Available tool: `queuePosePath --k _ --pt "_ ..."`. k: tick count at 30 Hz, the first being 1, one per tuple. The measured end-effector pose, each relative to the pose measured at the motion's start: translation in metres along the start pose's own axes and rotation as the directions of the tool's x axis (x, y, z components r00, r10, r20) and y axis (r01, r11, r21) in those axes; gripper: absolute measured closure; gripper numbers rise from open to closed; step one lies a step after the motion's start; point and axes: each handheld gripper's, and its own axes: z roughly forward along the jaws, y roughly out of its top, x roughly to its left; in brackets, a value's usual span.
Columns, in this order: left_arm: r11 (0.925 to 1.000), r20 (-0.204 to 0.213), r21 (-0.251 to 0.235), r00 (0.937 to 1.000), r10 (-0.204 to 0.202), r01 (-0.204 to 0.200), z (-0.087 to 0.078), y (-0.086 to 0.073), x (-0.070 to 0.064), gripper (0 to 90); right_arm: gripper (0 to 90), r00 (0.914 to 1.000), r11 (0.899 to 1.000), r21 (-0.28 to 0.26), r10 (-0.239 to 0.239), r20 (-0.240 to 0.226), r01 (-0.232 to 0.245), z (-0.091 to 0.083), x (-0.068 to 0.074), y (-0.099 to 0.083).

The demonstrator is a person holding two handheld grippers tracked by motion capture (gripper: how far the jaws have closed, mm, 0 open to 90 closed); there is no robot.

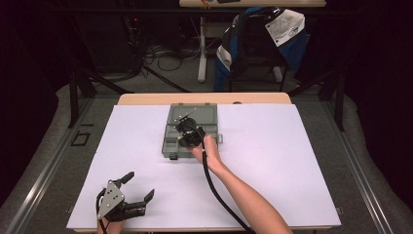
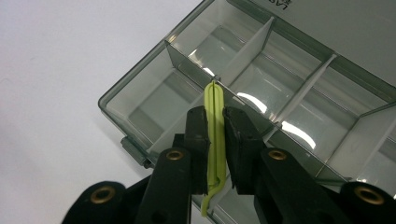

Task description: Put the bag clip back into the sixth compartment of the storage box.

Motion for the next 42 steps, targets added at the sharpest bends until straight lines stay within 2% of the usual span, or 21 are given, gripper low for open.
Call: queuePosePath --k 6,8,9,13,15,16,20,24,26,28,29,30,32,35,42 --pt "1.0 -0.002 -0.001 1.0 0.0 0.0 0.0 0.0 0.0 10.1 79.9 0.9998 1.0 0.022 0.018 0.008 -0.018 0.001 0.0 0.0" --pt "1.0 -0.004 -0.004 1.0 0.002 -0.002 -0.001 0.0 0.0 10.1 79.9 0.9997 1.0 -0.006 0.024 0.005 -0.024 0.003 0.0 -0.001" --pt "1.0 -0.004 -0.005 1.0 0.002 -0.002 -0.001 0.0 0.0 10.2 79.8 0.9998 1.0 0.019 0.018 0.007 -0.018 0.002 0.0 -0.001" --pt "1.0 -0.004 -0.004 1.0 0.003 -0.003 -0.001 0.0 0.0 10.2 79.7 0.9997 1.0 0.009 0.024 0.011 -0.024 0.005 0.001 -0.001" --pt "1.0 -0.003 -0.004 1.0 0.003 -0.003 -0.001 0.0 0.0 10.2 79.7 0.9997 0.999 0.029 0.02 0.013 -0.021 0.005 0.001 -0.001" --pt "1.0 -0.003 -0.004 1.0 0.002 -0.002 -0.001 0.0 0.0 10.2 79.7 0.9999 1.0 0.014 0.007 0.013 -0.008 0.006 0.0 -0.001" --pt "1.0 -0.002 -0.004 1.0 0.004 -0.004 -0.001 0.0 0.0 10.2 79.5 0.9998 1.0 0.011 0.008 0.018 -0.008 0.007 0.001 -0.002" --pt "1.0 -0.003 -0.005 1.0 0.005 -0.005 -0.002 0.0 0.0 10.2 69.8 0.9998 1.0 0.013 0.011 0.014 -0.011 0.005 0.001 -0.002" --pt "1.0 -0.004 -0.006 1.0 0.004 -0.004 -0.002 0.0 0.001 10.2 66.5 0.9999 1.0 -0.003 0.006 0.009 -0.006 0.003 0.001 -0.002" --pt "1.0 -0.004 -0.007 1.0 0.003 -0.004 -0.002 0.0 0.001 10.2 60.9 0.9996 1.0 -0.017 0.026 -0.008 -0.027 -0.002 0.001 -0.004" --pt "1.0 -0.004 -0.006 1.0 0.003 -0.003 -0.003 0.0 0.001 10.2 59.6 0.9999 0.999 -0.042 0.012 -0.012 -0.013 -0.002 -0.001 -0.006" --pt "1.0 -0.005 -0.006 1.0 0.003 -0.003 -0.003 0.0 0.001 10.2 57.5 0.9999 0.999 -0.032 0.006 -0.012 -0.007 -0.004 -0.002 -0.006" --pt "1.0 -0.005 -0.006 1.0 0.002 -0.002 -0.002 0.0 0.001 10.2 49.9 0.9994 0.999 -0.043 0.001 -0.034 -0.002 -0.007 -0.003 -0.01" --pt "1.0 -0.004 -0.002 1.0 0.001 -0.001 -0.001 0.0 0.0 10.2 42.0 0.9992 0.999 -0.054 0.001 -0.039 -0.003 -0.013 -0.004 -0.015" --pt "1.0 0.002 0.004 1.0 0.006 -0.006 0.001 0.0 -0.002 10.2 23.2 0.9954 0.994 -0.112 -0.028 -0.092 0.018 -0.028 -0.009 -0.032"
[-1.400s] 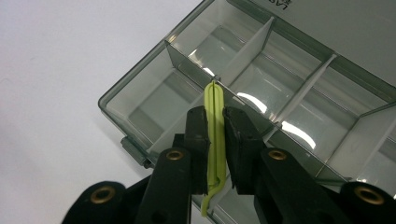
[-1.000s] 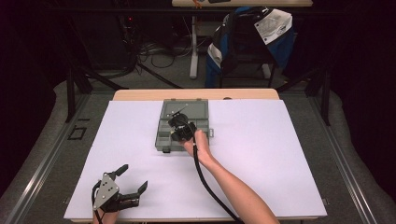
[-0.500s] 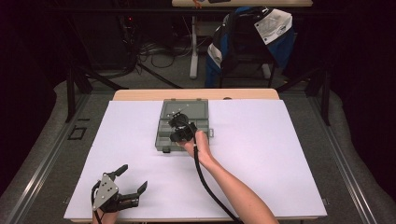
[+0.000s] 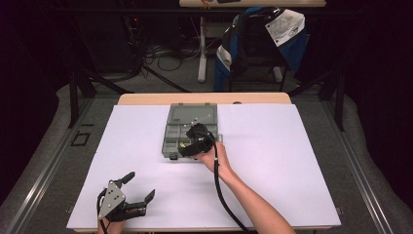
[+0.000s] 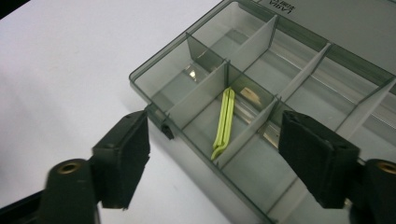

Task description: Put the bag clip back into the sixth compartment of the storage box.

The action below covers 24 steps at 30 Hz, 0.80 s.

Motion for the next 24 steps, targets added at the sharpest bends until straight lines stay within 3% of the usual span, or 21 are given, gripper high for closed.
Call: queuePosePath --k 16,24 --pt "1.0 -0.003 -0.003 1.0 -0.002 0.002 0.0 0.0 0.001 10.2 9.2 0.9944 0.994 -0.062 -0.092 -0.053 0.088 -0.036 -0.002 -0.026" --pt "1.0 -0.003 -0.001 1.0 0.003 -0.003 -0.001 0.0 0.0 10.2 3.6 0.9903 0.99 -0.085 -0.115 -0.078 0.108 -0.052 -0.003 -0.041"
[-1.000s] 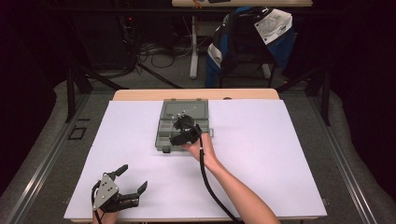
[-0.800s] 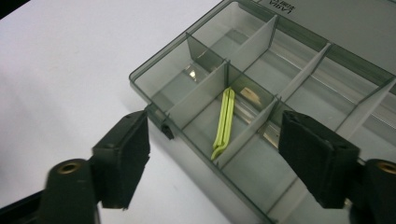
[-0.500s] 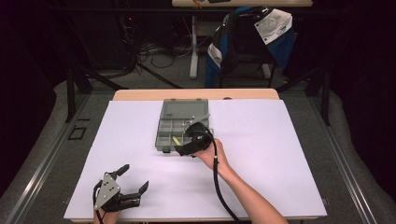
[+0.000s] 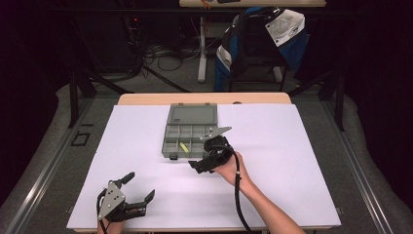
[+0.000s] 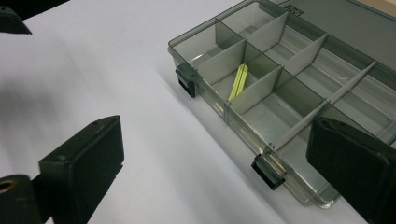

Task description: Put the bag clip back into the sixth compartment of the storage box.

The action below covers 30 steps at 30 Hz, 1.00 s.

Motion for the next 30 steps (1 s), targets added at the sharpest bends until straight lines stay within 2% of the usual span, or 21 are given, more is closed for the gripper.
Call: queuePosePath --k 6,15,25,30 --pt "1.0 -0.001 0.002 1.0 -0.001 0.001 0.0 0.0 0.0 10.2 2.2 0.9995 0.999 -0.017 -0.032 0.002 0.032 -0.011 0.001 -0.01" --pt "1.0 0.002 0.005 1.0 -0.001 0.001 0.001 0.0 0.0 10.2 1.3 0.9992 0.998 -0.051 -0.039 -0.013 0.038 -0.031 0.001 -0.027" --pt "1.0 -0.001 0.0 1.0 -0.002 0.002 0.0 0.0 0.0 10.2 0.5 0.9988 0.996 -0.079 -0.046 0.018 0.047 -0.049 -0.004 -0.05" --pt "1.0 -0.002 0.002 1.0 -0.001 0.001 0.0 0.0 0.0 10.2 0.2 0.9993 0.995 -0.098 -0.036 0.009 0.037 -0.058 -0.008 -0.064"
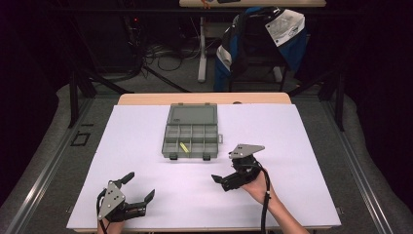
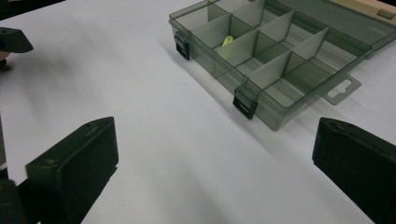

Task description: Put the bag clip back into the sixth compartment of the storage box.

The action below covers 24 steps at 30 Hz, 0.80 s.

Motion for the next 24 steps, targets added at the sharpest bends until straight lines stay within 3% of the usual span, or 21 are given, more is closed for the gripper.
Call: queuePosePath --k 14,24 --pt "1.0 -0.001 0.0 1.0 0.003 -0.003 0.0 0.001 -0.001 10.2 0.0 0.9987 0.999 -0.026 -0.019 0.048 0.02 -0.029 -0.007 -0.03" --pt "1.0 -0.008 0.001 0.9999 -0.007 0.007 -0.001 0.0 -0.001 10.2 0.0 0.9951 0.996 -0.08 -0.024 0.096 0.032 -0.051 -0.01 -0.059"
